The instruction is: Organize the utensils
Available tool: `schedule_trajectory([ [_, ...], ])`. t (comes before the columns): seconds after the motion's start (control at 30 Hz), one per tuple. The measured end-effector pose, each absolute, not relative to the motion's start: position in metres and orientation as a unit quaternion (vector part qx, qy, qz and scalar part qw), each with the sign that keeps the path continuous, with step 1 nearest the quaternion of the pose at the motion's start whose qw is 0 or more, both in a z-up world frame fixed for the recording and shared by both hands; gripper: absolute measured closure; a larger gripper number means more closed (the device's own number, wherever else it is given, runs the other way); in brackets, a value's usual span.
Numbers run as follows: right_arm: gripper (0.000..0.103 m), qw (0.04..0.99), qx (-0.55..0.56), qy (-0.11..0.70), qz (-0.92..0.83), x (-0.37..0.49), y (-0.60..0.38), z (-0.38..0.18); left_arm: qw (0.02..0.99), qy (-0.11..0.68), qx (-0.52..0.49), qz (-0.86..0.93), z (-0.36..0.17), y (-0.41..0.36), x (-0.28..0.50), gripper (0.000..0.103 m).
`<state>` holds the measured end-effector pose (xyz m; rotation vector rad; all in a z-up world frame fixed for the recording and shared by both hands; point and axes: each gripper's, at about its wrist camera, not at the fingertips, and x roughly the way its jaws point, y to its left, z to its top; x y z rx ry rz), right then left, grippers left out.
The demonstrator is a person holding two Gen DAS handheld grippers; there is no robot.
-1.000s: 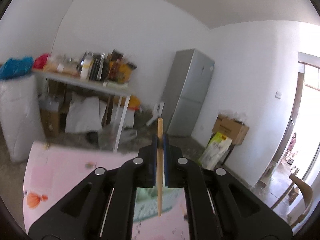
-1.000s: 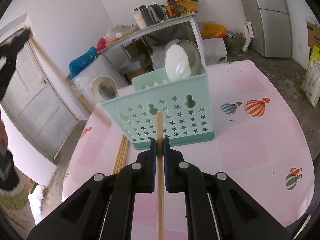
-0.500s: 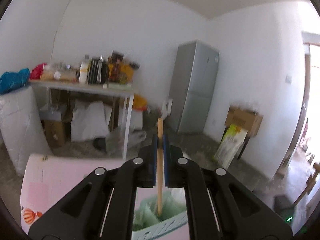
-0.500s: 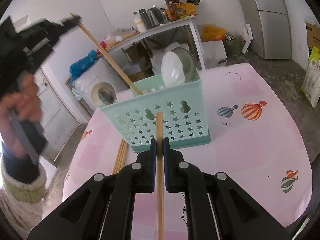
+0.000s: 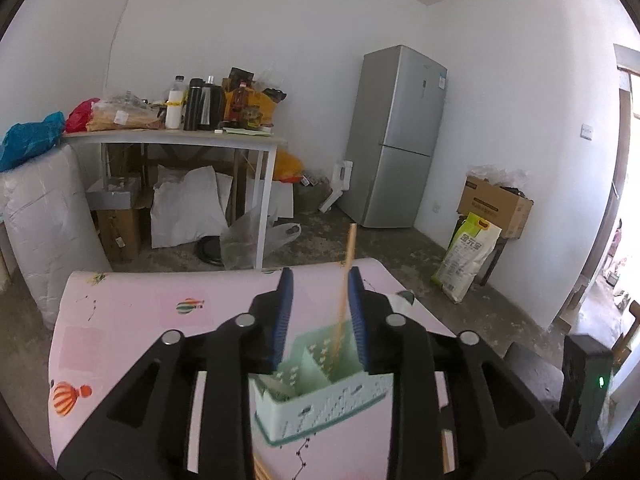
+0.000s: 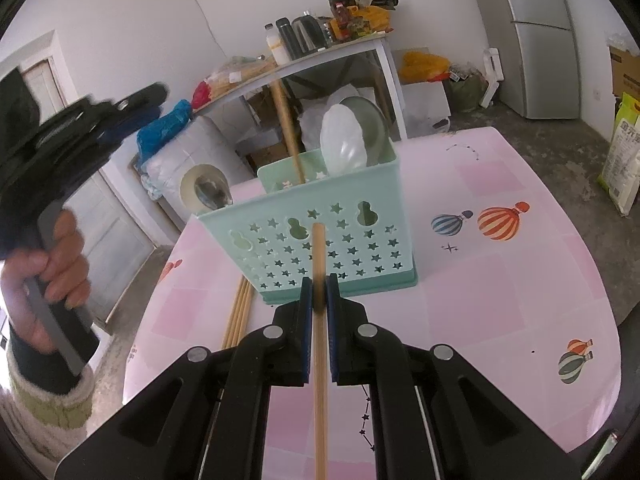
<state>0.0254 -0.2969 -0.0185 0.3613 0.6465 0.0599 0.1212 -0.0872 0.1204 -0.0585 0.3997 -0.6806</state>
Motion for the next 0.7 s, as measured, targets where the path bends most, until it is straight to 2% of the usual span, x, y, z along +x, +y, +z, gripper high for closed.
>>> schedule_trajectory([
  [0.4, 0.096, 0.946, 0.175, 0.271, 0.015, 0.016, -0.3, 0.012, 0.915, 0.272, -0.046, -0.296, 0.056, -0.028, 0.084, 0.066],
  [0.7, 0.096, 0.977, 0.158, 0.144, 0.009, 0.012, -0.308, 0.085, 0.902, 0.363, -0.018, -0.232, -0.022, -0.025, 0.088, 0.062],
])
